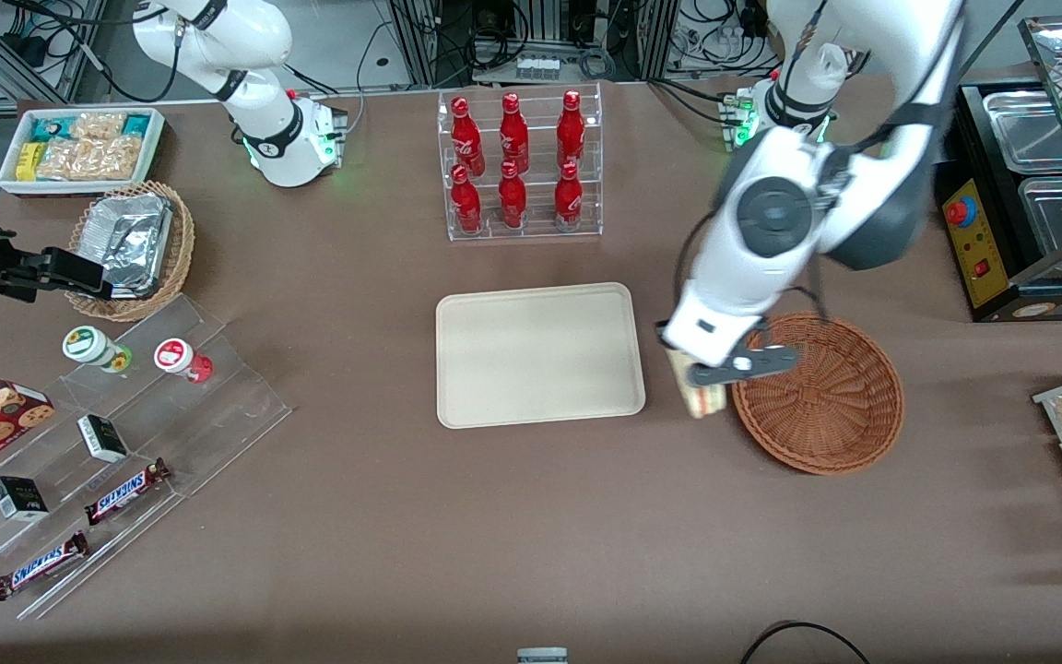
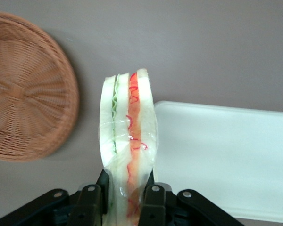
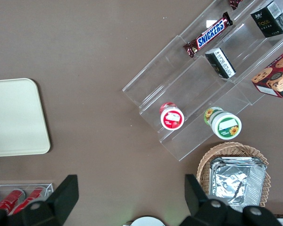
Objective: Place sandwich from basket to tray
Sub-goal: 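Lift the sandwich and carry it with the left gripper over the beige tray, then lower the sandwich onto the tray and open the left gripper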
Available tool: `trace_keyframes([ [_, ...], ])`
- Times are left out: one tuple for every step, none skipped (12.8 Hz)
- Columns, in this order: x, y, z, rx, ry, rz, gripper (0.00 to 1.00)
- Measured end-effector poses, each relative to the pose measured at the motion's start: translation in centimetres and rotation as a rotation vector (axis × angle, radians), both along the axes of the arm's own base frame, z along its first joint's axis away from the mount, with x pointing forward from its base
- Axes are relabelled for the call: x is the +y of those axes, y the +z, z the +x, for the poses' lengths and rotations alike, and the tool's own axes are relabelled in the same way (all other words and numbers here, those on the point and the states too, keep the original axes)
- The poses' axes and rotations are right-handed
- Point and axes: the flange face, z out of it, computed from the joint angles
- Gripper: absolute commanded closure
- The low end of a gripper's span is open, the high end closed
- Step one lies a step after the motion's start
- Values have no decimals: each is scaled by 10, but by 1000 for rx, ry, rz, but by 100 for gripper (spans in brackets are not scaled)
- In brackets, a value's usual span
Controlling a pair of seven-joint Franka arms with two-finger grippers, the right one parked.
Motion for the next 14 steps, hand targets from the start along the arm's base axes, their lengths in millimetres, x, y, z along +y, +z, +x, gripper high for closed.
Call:
trace_keyframes([
  [-27,-14,-7,11,-26,5,70],
  [-53,-28,-13,20,-54,8,70],
  [-76,-42,-18,26,-73,10,70],
  [-95,-55,-22,28,-83,10,70],
  [-113,-68,-26,21,-87,5,70],
  [-128,-80,-31,14,-92,-2,70],
  [-140,-91,-36,10,-102,-8,70],
  [-150,-104,-42,7,-105,-11,70],
  [-159,-116,-48,5,-100,-13,70],
  [-168,-128,-54,5,-96,-14,70],
  [-175,-139,-59,4,-96,-15,70],
  [-179,-147,-63,7,-99,-13,70],
  [-182,-152,-66,12,-102,-9,70],
  [-184,-157,-68,16,-107,-5,69],
])
